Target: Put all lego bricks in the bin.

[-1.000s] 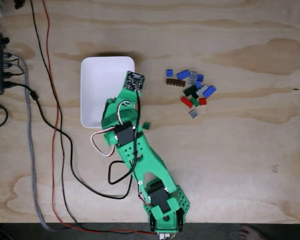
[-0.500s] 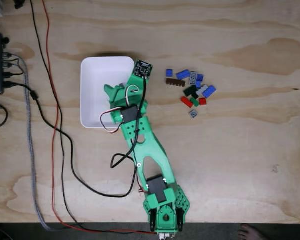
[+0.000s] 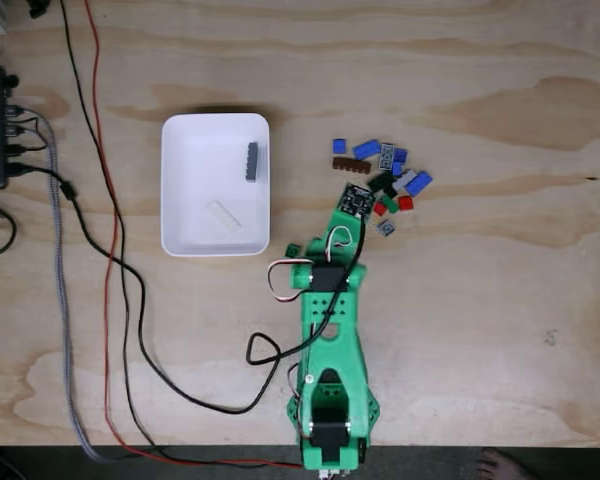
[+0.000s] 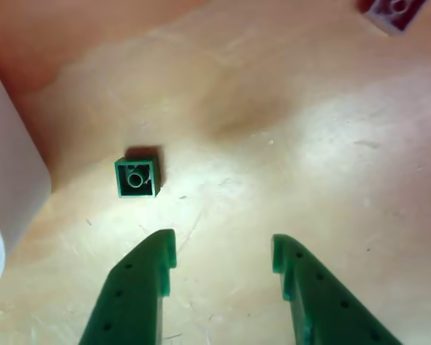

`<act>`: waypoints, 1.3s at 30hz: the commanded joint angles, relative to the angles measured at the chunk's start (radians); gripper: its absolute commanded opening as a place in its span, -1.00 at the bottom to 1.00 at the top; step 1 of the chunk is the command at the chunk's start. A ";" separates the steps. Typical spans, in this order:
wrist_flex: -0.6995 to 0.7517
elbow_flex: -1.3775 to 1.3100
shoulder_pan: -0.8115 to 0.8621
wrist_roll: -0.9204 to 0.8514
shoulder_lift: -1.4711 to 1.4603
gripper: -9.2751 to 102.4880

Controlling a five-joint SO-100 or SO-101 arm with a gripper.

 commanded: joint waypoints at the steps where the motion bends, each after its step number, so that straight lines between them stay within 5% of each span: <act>1: -0.126 -0.032 -0.094 0.021 -0.190 -0.54; 11: -0.222 -0.117 -0.181 0.063 -0.399 -0.53; 39: -0.367 -0.006 -0.219 -0.003 -0.391 -0.61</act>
